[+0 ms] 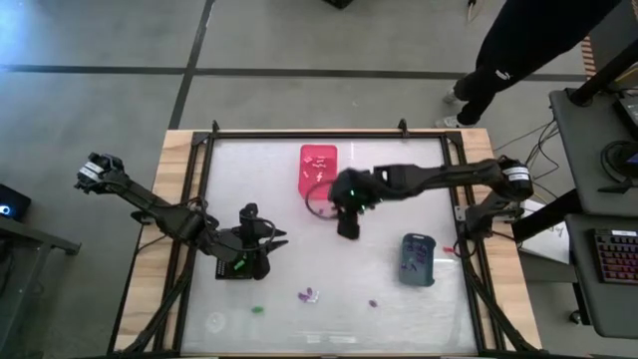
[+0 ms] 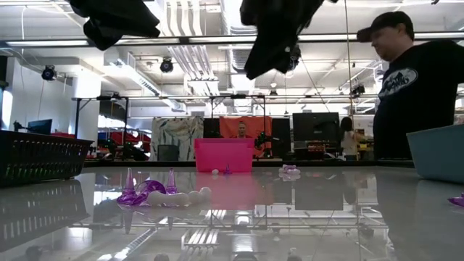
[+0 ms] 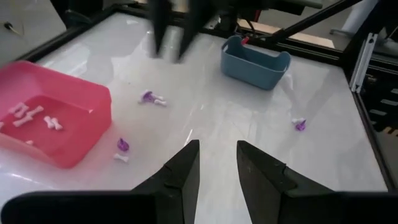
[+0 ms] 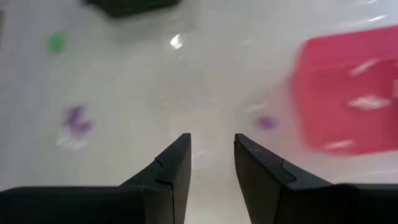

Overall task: Sort Halloween decoration
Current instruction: Put the skeleton toy into the black basket

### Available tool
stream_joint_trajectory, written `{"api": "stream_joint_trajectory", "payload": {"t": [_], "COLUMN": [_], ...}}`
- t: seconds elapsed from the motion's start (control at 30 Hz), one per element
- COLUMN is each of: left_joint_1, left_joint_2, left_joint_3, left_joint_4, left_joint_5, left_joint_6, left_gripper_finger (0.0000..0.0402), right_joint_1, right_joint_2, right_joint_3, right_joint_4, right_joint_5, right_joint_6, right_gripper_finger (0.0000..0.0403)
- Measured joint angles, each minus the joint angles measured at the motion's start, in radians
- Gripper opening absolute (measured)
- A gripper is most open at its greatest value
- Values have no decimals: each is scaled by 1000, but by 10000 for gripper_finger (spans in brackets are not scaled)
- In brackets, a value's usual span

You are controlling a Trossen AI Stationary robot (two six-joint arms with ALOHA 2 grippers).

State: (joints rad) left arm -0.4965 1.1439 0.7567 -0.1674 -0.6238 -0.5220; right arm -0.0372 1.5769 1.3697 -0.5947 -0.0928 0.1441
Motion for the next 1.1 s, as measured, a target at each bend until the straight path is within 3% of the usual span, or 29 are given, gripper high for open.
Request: {"api": "stream_joint_trajectory", "payload": {"t": [0.37, 0.6, 0.73, 0.97, 1.1], "left_joint_1": [0, -6, -30, -110, -172], "left_joint_2": [6, 85, 170, 348, 444], "left_joint_3": [0, 42, 145, 374, 464], "left_joint_4": [-6, -46, -183, -587, -707], "left_joint_5": [61, 149, 205, 256, 284], "left_joint_6": [-117, -187, -192, -221, -221], "left_gripper_finger": [89, 89, 89, 89, 89], "right_joint_1": [223, 339, 386, 449, 475], "right_joint_2": [-41, -60, -66, -66, -76], "right_joint_3": [0, 0, 0, 0, -1], "right_joint_4": [-250, -427, -448, -447, -448], "right_joint_5": [-117, -125, -125, -117, -116], "right_joint_6": [166, 231, 259, 282, 310], "right_gripper_finger": [106, 102, 98, 100, 97]}}
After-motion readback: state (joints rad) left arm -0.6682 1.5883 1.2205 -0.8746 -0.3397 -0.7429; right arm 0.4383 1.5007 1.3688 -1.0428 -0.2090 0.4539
